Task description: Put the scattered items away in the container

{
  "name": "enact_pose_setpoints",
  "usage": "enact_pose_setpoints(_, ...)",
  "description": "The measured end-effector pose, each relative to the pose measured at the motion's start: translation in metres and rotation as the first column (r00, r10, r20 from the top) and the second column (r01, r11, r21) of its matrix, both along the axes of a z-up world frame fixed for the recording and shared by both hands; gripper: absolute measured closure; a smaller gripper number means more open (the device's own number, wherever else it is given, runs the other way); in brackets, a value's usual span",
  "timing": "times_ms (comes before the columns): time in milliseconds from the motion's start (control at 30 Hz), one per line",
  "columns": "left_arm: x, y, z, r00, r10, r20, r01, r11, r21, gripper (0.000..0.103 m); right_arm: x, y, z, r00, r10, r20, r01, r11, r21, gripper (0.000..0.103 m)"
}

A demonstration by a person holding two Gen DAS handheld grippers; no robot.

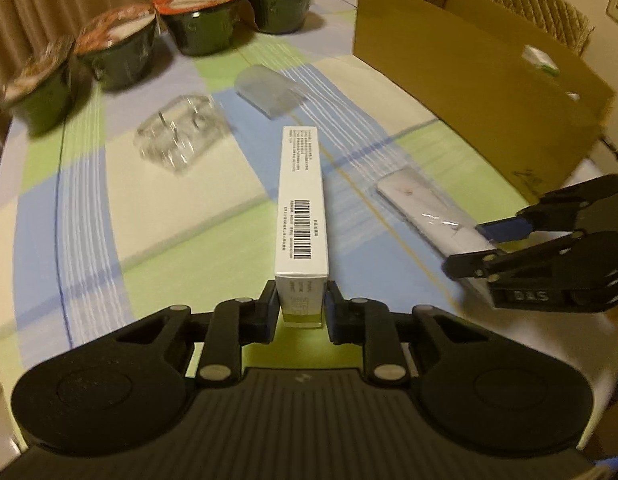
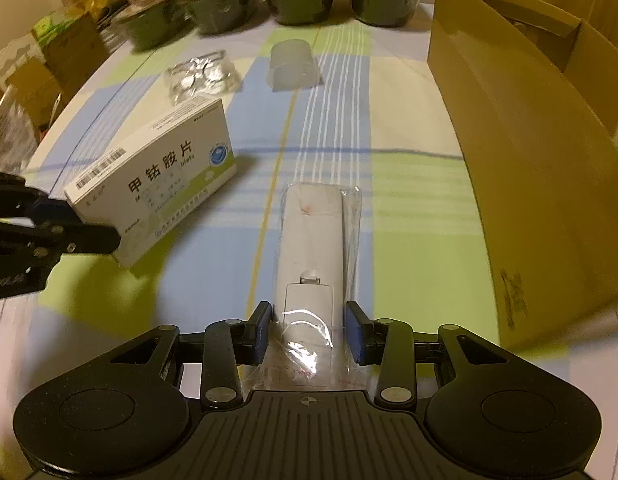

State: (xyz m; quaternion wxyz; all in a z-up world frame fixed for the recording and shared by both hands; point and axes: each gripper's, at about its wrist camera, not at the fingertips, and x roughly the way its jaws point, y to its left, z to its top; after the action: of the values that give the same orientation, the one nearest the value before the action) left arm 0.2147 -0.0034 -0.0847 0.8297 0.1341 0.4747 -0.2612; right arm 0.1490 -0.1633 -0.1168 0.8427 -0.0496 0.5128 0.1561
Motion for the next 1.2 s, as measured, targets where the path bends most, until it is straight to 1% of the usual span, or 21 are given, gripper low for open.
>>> enact_pose_setpoints(67, -0.019, -0.002, 0.003, 1.0, 0.007, -0.009, -0.007, 1.0, -0.011, 0.084, -0.014, -0.008, 0.001, 1.0, 0.015, 0.003, -0.015, 1.0, -0.013, 0.062)
enact_pose_setpoints(133, -0.035, -0.006, 0.004, 1.0, 0.002, -0.015, -0.002, 1.0, -0.006, 0.084, -0.025, -0.017, 0.001, 1.0, 0.019, 0.003, -0.019, 1.0, -0.02, 0.062)
enact_pose_setpoints(267, -0.05, -0.009, 0.002, 0.999, 0.015, -0.029, -0.015, 1.0, 0.008, 0.082, -0.034, -0.024, -0.001, 1.0, 0.022, 0.011, -0.021, 0.999, -0.033, 0.062)
enact_pose_setpoints(333, -0.05, -0.01, 0.0, 0.999, 0.026, -0.03, -0.026, 1.0, 0.012, 0.075, -0.034, -0.026, -0.001, 1.0, 0.027, 0.011, -0.027, 0.999, -0.034, 0.061)
enact_pose_setpoints(600, -0.026, -0.026, -0.001, 0.999, -0.011, -0.036, 0.012, 0.999, 0.038, 0.072, -0.025, -0.029, -0.003, 0.999, 0.029, 0.022, -0.028, 1.0, -0.014, 0.061)
enact_pose_setpoints(767, -0.007, -0.033, -0.005, 0.997, -0.026, -0.075, 0.029, 0.999, 0.035, 0.072, -0.018, -0.027, -0.003, 0.999, 0.03, 0.031, -0.03, 0.999, -0.018, 0.061)
enact_pose_setpoints(833, -0.002, -0.035, -0.009, 0.995, -0.028, -0.094, 0.032, 0.999, 0.042, 0.073, -0.015, -0.026, -0.003, 0.999, 0.036, 0.035, -0.035, 0.999, -0.023, 0.061)
enact_pose_setpoints(867, 0.0, -0.036, -0.011, 0.994, -0.028, -0.102, 0.033, 0.998, 0.049, 0.075, -0.015, -0.025, -0.003, 0.998, 0.041, 0.037, -0.04, 0.999, -0.027, 0.061)
enact_pose_setpoints(900, 0.001, -0.036, -0.012, 0.994, -0.026, -0.108, 0.032, 0.998, 0.052, 0.082, -0.015, -0.025, -0.003, 0.998, 0.047, 0.04, -0.045, 0.998, -0.032, 0.061)
enact_pose_setpoints(1033, -0.008, -0.036, -0.012, 0.993, -0.012, -0.115, 0.017, 0.999, 0.042, 0.083, -0.018, -0.025, -0.002, 0.998, 0.057, 0.038, -0.056, 0.998, -0.037, 0.062)
enact_pose_setpoints(1200, -0.028, -0.032, -0.005, 0.991, 0.046, -0.123, -0.047, 0.999, -0.003, 0.083, -0.032, -0.032, 0.007, 0.997, 0.057, 0.043, -0.056, 0.998, -0.013, 0.062)
